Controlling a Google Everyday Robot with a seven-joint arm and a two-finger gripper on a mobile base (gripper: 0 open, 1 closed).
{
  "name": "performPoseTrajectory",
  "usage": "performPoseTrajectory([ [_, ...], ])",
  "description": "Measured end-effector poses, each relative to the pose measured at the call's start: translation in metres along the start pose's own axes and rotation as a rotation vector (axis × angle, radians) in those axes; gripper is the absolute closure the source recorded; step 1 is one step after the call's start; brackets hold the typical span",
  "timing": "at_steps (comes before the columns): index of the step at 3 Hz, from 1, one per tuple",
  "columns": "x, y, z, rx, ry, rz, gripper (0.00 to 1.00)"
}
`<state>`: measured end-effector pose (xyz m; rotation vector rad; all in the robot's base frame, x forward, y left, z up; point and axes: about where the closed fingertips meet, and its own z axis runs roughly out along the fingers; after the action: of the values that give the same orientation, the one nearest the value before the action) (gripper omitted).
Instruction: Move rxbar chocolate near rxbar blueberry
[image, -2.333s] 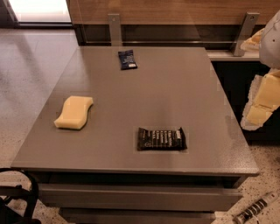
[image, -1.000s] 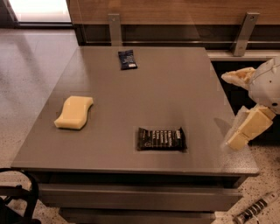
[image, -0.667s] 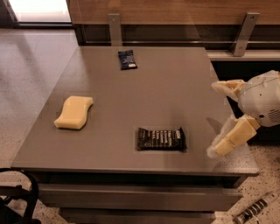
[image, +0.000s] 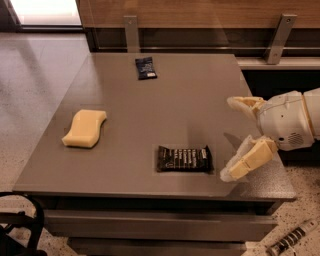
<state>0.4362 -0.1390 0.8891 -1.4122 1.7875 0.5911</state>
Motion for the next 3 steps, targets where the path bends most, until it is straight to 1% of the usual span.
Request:
performPoseTrajectory([
  [1, 0.006, -0.004, 0.021, -0.013, -0.070, -0.003, 0.00],
  [2, 0.012, -0.006, 0.044, -0.038, -0.140, -0.003, 0.00],
  [3, 0.016, -0.004, 0.061, -0.056, -0.175, -0.006, 0.00],
])
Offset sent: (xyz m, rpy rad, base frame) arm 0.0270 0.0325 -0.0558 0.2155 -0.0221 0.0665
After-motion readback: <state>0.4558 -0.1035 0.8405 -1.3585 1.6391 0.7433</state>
